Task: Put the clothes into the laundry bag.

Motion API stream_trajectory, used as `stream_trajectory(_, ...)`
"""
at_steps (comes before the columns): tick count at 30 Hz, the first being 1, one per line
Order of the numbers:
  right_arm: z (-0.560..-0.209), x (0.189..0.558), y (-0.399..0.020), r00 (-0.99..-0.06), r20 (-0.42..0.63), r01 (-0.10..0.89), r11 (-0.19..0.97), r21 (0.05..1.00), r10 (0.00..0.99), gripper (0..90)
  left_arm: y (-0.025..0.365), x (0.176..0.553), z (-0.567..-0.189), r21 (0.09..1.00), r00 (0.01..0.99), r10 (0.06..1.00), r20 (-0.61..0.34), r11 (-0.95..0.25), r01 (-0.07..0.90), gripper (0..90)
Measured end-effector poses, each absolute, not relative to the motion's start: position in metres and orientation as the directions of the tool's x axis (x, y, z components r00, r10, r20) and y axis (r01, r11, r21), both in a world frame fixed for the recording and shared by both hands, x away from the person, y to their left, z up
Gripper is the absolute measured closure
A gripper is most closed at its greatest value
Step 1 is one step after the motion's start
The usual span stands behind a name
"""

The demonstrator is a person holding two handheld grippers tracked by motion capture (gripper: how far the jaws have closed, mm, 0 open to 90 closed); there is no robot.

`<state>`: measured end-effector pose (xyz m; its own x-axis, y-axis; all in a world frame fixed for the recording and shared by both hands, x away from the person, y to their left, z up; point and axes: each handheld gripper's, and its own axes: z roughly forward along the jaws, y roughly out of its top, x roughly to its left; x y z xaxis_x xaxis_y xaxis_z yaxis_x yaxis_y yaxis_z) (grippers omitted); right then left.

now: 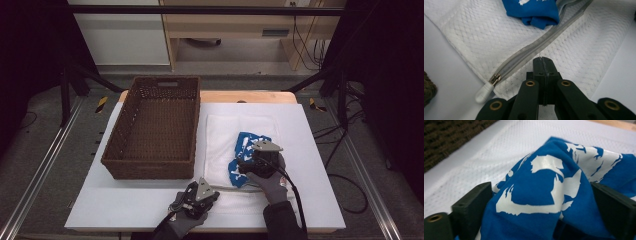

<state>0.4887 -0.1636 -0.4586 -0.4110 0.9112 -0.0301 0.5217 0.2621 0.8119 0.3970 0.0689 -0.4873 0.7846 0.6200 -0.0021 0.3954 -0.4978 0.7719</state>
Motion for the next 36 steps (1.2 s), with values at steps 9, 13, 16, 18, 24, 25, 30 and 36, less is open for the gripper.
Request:
stream_trajectory(9, -0.474, 0.490, -0.166, -0.408, -0.043, 0.561, 0.288, 0.776, 0.912, 42.6, 0.069, 0.398, -0.488, 0.769, 0.782, 0.624, -0.007, -0.496, 0.402, 90.0)
stream_trajectory(13, -0.471, 0.488, -0.172, -0.406, -0.017, 0.567, 0.266, 0.780, 0.914, 62.9, 0.069, 0.398, -0.488, 0.769, 0.782, 0.623, -0.006, -0.498, 0.402, 90.0)
stream_trajectory(16, -0.463, 0.485, -0.180, -0.402, 0.007, 0.562, 0.241, 0.791, 0.916, 69.2, 0.068, 0.398, -0.488, 0.768, 0.783, 0.622, -0.003, -0.500, 0.400, 90.0)
stream_trajectory(18, -0.455, 0.482, -0.188, -0.386, 0.000, 0.546, 0.229, 0.806, 0.923, 70.1, 0.068, 0.398, -0.488, 0.768, 0.783, 0.621, -0.002, -0.501, 0.400, 90.0)
stream_trajectory(24, -0.428, 0.468, -0.237, -0.301, -0.019, 0.499, 0.174, 0.849, 0.953, 70.7, 0.069, 0.398, -0.488, 0.768, 0.786, 0.619, -0.003, -0.502, 0.398, 89.9)
stream_trajectory(25, -0.426, 0.466, -0.246, -0.284, -0.023, 0.497, 0.168, 0.851, 0.958, 70.7, 0.069, 0.398, -0.488, 0.768, 0.786, 0.619, -0.003, -0.502, 0.398, 89.9)
stream_trajectory(30, -0.434, 0.462, -0.274, -0.234, -0.044, 0.515, 0.162, 0.842, 0.971, 70.6, 0.069, 0.399, -0.488, 0.767, 0.786, 0.618, -0.007, -0.501, 0.400, 89.9)
stream_trajectory(36, -0.467, 0.475, -0.261, -0.266, -0.010, 0.532, 0.155, 0.832, 0.964, 63.7, 0.069, 0.398, -0.488, 0.767, 0.786, 0.618, -0.001, -0.503, 0.397, 89.9)
